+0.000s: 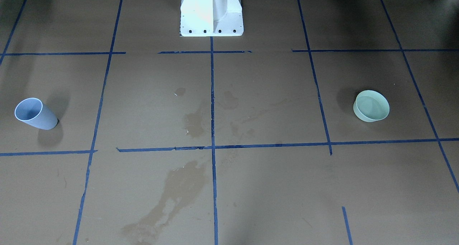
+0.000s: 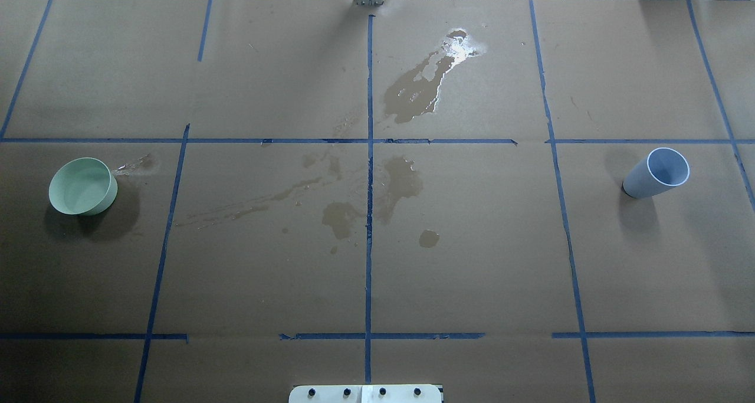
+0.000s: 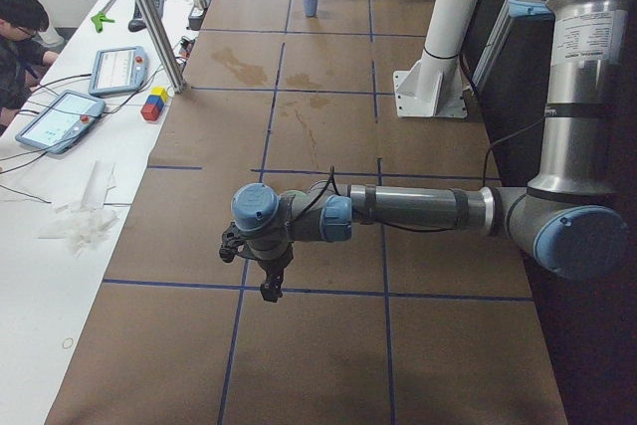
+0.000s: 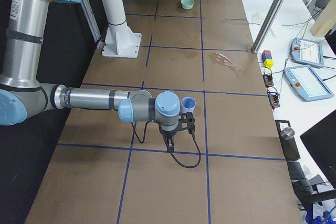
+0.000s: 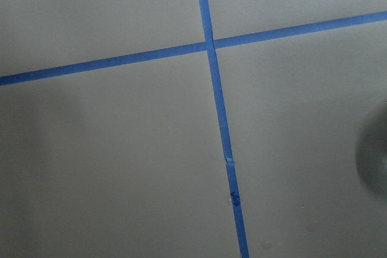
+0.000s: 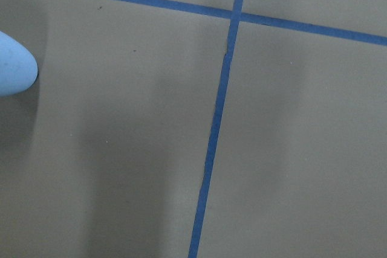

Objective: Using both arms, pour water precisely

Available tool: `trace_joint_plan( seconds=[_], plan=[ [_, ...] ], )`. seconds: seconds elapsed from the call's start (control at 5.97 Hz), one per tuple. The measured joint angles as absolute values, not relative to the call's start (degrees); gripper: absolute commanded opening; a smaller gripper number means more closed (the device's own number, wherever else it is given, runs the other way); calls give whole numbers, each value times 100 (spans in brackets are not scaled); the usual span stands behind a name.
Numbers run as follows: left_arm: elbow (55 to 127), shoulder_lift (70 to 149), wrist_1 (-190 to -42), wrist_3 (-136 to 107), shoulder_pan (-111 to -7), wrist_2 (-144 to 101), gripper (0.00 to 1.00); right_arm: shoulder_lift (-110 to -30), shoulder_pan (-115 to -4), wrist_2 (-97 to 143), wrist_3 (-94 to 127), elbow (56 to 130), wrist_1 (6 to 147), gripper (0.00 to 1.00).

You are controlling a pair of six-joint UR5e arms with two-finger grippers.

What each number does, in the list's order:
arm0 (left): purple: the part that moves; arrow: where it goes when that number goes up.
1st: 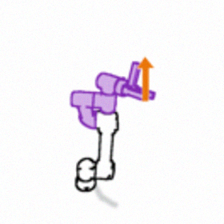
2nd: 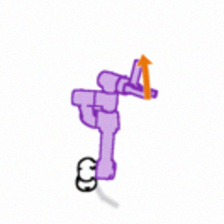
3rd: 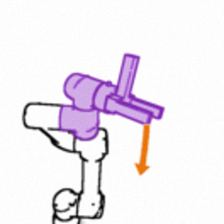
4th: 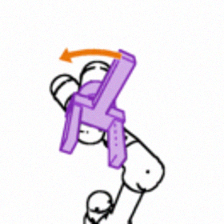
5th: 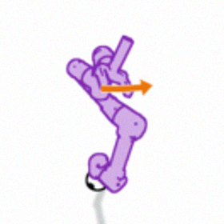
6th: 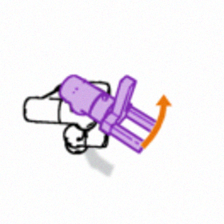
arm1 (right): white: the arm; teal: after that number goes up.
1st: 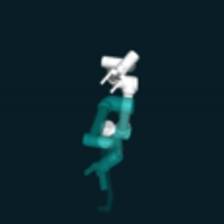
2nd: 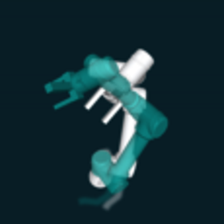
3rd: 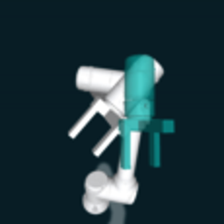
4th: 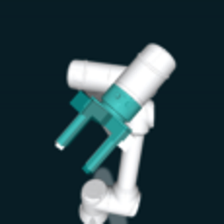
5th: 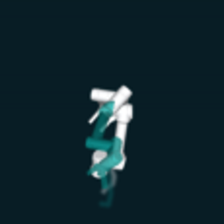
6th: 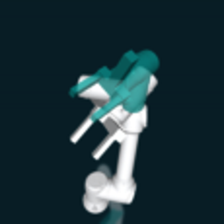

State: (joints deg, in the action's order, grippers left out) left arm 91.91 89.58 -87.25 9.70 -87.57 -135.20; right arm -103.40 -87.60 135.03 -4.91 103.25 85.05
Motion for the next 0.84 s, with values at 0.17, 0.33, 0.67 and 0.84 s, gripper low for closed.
trace_joint_plan(
  seconds=[0.17, 0.33, 0.67, 0.84],
  plan=[
    [9198, 9078, -8793, 950, -8755, -13530, 100, -10232, -8759, 13552, -474, 10327, 8513, 100],
    [9193, 9195, -8888, 948, -8754, -13544, 100, -10223, -8761, 13605, -475, 10407, 8490, 100],
    [9255, 9230, -9225, 889, -8629, -13571, 100, -10229, -8760, 13660, -469, 10656, 8394, 100],
    [9255, 9120, -9810, 334, -8335, -13579, 100, -10213, -8757, 13716, -458, 10712, 8381, 100]
  ],
)
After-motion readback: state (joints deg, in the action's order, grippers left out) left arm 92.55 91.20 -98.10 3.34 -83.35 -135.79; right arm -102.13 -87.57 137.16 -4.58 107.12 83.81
